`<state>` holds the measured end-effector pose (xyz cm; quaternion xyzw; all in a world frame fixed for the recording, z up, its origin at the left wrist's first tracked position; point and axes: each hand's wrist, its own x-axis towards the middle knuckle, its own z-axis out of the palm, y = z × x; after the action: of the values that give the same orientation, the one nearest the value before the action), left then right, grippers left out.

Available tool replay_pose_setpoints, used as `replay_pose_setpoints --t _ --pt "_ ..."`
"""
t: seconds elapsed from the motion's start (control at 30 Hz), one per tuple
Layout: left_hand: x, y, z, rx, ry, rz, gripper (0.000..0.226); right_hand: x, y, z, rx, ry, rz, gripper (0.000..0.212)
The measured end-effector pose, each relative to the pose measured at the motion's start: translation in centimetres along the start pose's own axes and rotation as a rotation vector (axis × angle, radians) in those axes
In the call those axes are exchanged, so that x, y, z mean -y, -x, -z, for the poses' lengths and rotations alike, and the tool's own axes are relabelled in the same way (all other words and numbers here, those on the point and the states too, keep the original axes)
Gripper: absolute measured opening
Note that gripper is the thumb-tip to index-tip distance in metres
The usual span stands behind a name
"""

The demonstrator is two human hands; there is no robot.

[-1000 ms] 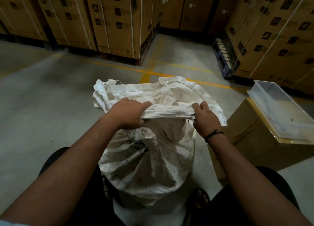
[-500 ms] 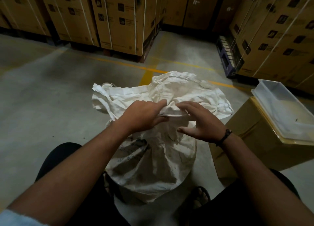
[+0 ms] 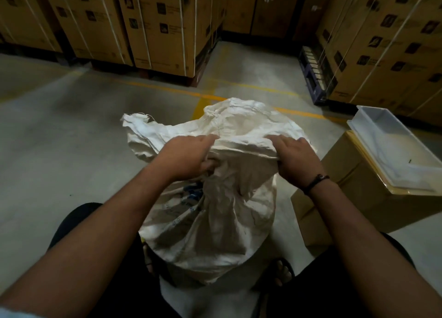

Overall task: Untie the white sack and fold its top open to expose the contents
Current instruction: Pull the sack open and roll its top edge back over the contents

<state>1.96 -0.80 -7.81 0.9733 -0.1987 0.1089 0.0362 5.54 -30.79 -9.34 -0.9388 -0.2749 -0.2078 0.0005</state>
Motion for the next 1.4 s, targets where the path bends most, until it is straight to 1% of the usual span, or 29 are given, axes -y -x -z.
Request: replay_pose_setpoints --t 0.07,0.1,0.17,0.2,0.23,0.3,0.33,0.37,0.4,0.5,0.57,0.6,0.67,0.73,0.77,0.8,0.83,0.87,0.93,1.0,1.03,1.07,1.1,1.17,1.23,1.27,1.3,1.33,1.4 --pt "-0.9 0.0 -1.3 -0.046 -0.046 -0.011 0.063 0.6 0.4 -0.3 0.173 -0.077 -0.057 0.075" --pt "-1.3 0.1 -1.8 -0.081 -0.057 -0.036 0.064 1.0 0.7 -0.1 0.204 -0.144 -0.068 0.089" --pt "-2.0 0.3 -1.8 -0.152 -0.062 -0.077 0.065 1.7 0.9 1.4 0.136 -0.278 -0.031 0.107" --pt "-2.4 0.3 -1.7 -0.212 -0.062 -0.101 0.064 2.1 0.7 2.4 0.068 -0.315 0.006 0.107" --pt "-2.8 0.2 -1.9 -0.269 -0.057 -0.14 0.064 2.4 0.5 3.5 -0.004 -0.348 0.044 0.102" --pt "-4.1 0.4 -2.1 -0.351 -0.034 -0.227 0.06 3.4 -0.2 5.0 -0.058 -0.469 0.081 0.08" --pt "-4.9 0.5 -2.3 -0.375 -0.03 -0.255 0.056 4.0 -0.4 5.3 -0.02 -0.541 0.073 0.07" --pt "-5.8 0.6 -2.5 -0.392 -0.031 -0.261 0.053 4.4 -0.4 5.3 0.048 -0.599 0.045 0.065" --pt "-6.4 0.6 -2.7 -0.39 -0.021 -0.244 0.052 4.6 -0.2 5.0 0.124 -0.633 0.001 0.066" --pt "-7.0 0.2 -3.1 -0.285 0.069 -0.133 0.061 3.4 0.2 3.7 0.33 -0.581 -0.101 0.077" --pt "-6.6 -0.1 -3.0 -0.168 0.146 -0.117 0.074 2.4 0.4 3.2 0.414 -0.477 -0.098 0.076" --pt "-6.3 -0.1 -2.5 -0.082 0.191 -0.116 0.078 2.3 0.5 3.1 0.414 -0.44 -0.092 0.071" --pt "-4.8 -0.5 -2.0 0.145 0.296 -0.114 0.083 2.9 0.7 2.9 0.344 -0.339 -0.053 0.057" --pt "-3.1 -0.7 -1.1 0.331 0.396 -0.112 0.082 3.6 0.9 2.4 0.201 -0.206 0.054 0.048" --pt "-2.0 -0.7 -0.9 0.38 0.371 -0.098 0.078 3.7 1.0 2.1 0.122 -0.159 0.127 0.045" --pt "-0.9 -0.7 -0.7 0.413 0.288 -0.069 0.076 3.6 1.0 1.9 0.041 -0.118 0.188 0.042" --pt "0.2 -0.5 -0.4 0.445 0.207 -0.033 0.075 3.4 0.9 1.7 -0.045 -0.082 0.233 0.039" --pt "1.3 -0.1 -0.1 0.487 0.191 0.01 0.074 3.0 1.0 1.5 -0.117 -0.045 0.257 0.036" --pt "3.0 0.7 0.5 0.568 0.378 0.093 0.063 2.7 1.4 1.3 -0.261 0.006 0.258 0.031" --pt "3.8 1.2 1.0 0.554 0.537 0.114 0.054 2.9 2.0 1.2 -0.421 0.009 0.243 0.025" --pt "3.9 1.3 1.3 0.509 0.549 0.118 0.056 3.1 2.1 1.0 -0.454 0.004 0.231 0.023" --pt "4.0 1.3 1.5 0.447 0.52 0.119 0.061 3.4 2.1 0.8 -0.445 0.001 0.212 0.022" --pt "3.9 1.2 1.6 0.374 0.45 0.113 0.066 3.5 2.0 0.5 -0.392 0.008 0.181 0.022" --pt "3.6 1.1 1.4 0.221 0.294 0.082 0.071 3.5 1.5 0.2 -0.192 0.05 0.06 0.034" --pt "2.8 0.9 1.0 0.106 0.19 0.014 0.064 3.4 1.2 0.7 0.004 0.054 -0.056 0.063" --pt "2.3 0.9 0.7 0.062 0.143 -0.045 0.058 3.5 1.2 1.2 0.065 0.023 -0.063 0.082" --pt "1.6 1.0 0.6 0.018 0.102 -0.109 0.052 3.7 1.3 1.7 0.1 -0.014 -0.028 0.1" --pt "0.9 1.0 0.3 -0.022 0.067 -0.172 0.046 4.2 1.3 2.2 0.119 -0.054 0.03 0.113" --pt "-0.2 1.1 -0.2 -0.086 0.03 -0.303 0.034 5.4 1.3 2.9 0.138 -0.193 0.101 0.121"
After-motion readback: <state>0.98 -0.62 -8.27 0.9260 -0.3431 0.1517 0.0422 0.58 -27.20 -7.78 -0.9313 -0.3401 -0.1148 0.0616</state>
